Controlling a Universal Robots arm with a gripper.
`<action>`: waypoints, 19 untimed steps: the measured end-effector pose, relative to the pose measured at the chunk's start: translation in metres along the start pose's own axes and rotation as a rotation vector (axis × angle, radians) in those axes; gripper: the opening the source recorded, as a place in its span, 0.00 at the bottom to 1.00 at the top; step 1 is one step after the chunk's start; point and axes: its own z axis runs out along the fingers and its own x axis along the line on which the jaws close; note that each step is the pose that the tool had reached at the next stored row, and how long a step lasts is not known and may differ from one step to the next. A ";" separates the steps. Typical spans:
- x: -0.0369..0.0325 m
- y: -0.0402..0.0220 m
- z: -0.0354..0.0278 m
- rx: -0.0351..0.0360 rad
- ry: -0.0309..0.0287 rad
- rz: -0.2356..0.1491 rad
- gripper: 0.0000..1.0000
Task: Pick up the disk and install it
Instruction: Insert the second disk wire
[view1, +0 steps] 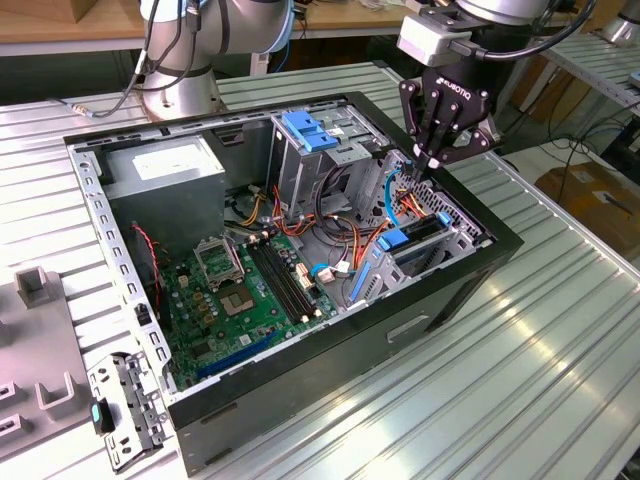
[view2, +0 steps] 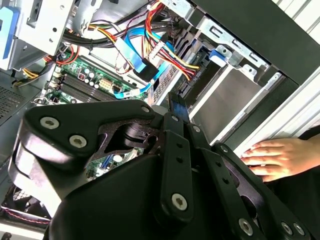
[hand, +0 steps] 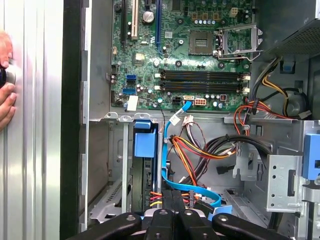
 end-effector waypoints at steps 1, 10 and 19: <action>0.0000 0.0000 0.0000 0.0000 0.0000 -0.001 0.11; -0.0005 0.0000 0.0000 0.0004 -0.0001 -0.006 0.11; -0.0258 -0.0068 0.0008 -0.0028 0.0563 -0.007 0.11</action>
